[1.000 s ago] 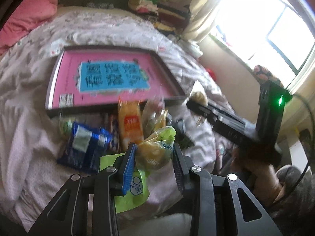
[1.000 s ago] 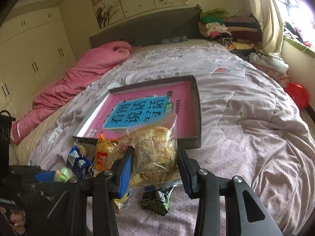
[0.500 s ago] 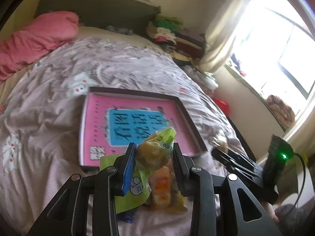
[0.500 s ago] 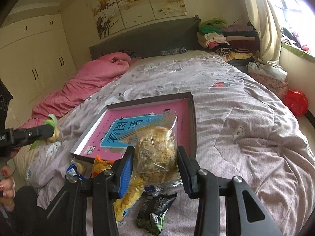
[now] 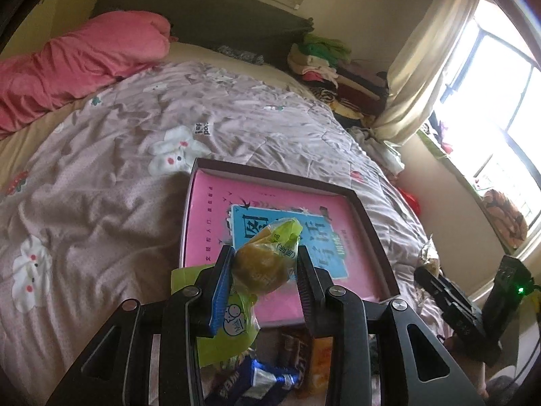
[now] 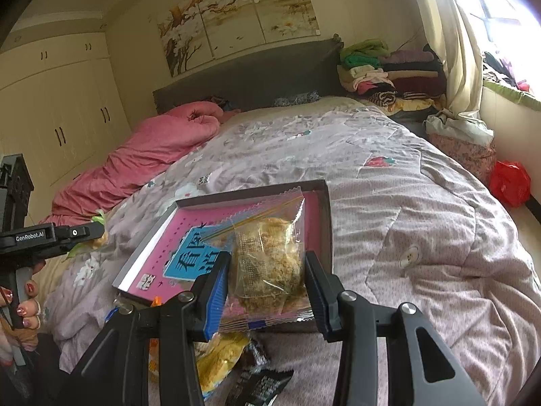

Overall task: Organize snacks
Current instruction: 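Carry the bun with left tool over the pink tray while right tool carries the cracker bag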

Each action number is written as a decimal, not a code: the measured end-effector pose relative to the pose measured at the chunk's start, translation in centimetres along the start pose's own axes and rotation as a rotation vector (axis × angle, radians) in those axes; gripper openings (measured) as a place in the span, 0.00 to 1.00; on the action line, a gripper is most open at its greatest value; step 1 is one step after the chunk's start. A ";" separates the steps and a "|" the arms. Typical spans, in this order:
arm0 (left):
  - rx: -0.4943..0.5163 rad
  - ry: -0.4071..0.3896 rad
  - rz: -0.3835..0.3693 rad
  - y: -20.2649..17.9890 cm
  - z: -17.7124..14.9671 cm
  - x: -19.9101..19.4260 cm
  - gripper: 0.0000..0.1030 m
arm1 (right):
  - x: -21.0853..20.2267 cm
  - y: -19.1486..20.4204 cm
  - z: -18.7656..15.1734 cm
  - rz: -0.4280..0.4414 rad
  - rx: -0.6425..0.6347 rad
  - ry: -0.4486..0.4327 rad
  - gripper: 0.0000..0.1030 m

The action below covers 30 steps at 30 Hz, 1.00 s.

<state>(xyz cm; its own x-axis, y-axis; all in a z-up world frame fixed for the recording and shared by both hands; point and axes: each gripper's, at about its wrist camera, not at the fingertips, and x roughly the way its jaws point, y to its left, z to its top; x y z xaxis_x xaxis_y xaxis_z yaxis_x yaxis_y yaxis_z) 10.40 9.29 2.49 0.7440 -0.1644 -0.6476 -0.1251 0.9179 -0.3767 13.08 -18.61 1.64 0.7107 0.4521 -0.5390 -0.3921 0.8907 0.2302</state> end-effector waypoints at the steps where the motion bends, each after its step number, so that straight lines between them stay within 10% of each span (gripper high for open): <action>1: 0.000 0.003 0.004 0.0 0.1 0.3 0.35 | 0.3 0.0 0.2 -0.002 -0.003 -0.001 0.42; 30: 0.094 0.116 0.103 -1.6 -0.4 7.3 0.35 | 6.6 -0.7 0.6 0.004 -0.001 0.136 0.42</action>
<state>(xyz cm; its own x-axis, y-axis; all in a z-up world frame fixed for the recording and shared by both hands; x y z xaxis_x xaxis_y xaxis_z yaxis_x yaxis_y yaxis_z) 15.74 6.50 -1.88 0.6493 -0.1030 -0.7535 -0.1312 0.9608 -0.2444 18.42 -16.24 -1.59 0.6237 0.4446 -0.6429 -0.3947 0.8891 0.2319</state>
